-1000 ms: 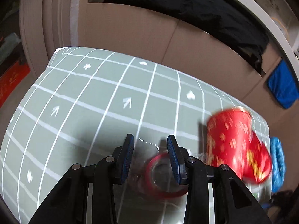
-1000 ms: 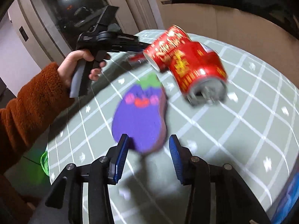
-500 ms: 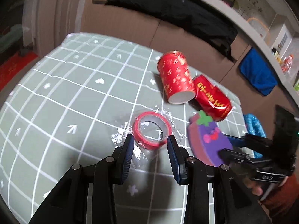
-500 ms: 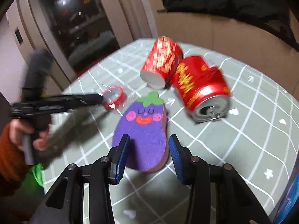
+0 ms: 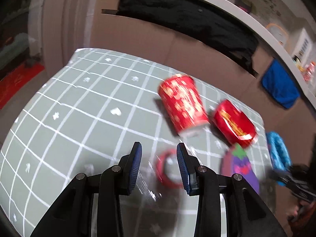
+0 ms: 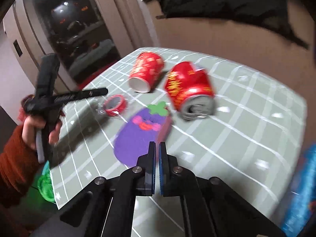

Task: Collect trash
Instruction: 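Grasp the purple eggplant sponge with the right tool while the left tool approaches the tape roll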

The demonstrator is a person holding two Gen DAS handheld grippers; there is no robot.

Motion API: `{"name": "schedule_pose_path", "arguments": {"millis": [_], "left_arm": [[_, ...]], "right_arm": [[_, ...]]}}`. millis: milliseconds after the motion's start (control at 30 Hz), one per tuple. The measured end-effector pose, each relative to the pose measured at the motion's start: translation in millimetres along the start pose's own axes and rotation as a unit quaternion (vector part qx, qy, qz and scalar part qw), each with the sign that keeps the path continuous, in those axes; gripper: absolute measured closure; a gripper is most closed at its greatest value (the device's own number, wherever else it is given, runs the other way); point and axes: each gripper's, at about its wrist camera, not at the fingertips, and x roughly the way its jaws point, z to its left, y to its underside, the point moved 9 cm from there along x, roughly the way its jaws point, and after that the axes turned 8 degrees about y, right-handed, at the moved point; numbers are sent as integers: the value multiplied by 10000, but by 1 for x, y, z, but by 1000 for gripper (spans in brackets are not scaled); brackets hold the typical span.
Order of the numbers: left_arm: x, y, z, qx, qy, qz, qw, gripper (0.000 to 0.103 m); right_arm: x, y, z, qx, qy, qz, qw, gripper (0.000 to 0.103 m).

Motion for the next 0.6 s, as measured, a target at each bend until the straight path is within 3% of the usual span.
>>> {"name": "schedule_pose_path", "arguments": {"millis": [167,267,333,367,500,600], "left_arm": [[21,-1,6,-135,24,212,9997,65],[25,12,-9,8,170,395,9991,65],[23,25,-23,221,219,517,9982,65],[21,32,-28,265,266,579,9976,65],[7,56,-46,255,611,749,9950,65],[-14,59,-43,197,572,587,9964,65]], "right_arm": [[-36,13,-37,259,368,-115,9989,100],[-42,11,-45,398,391,-274,9981,91],[-35,8,-37,432,245,-198,9986,72],[-29,6,-28,413,162,-169,9989,68],[6,-6,8,138,-107,-4,9998,67],[32,-11,19,175,-124,129,9997,67]]}}
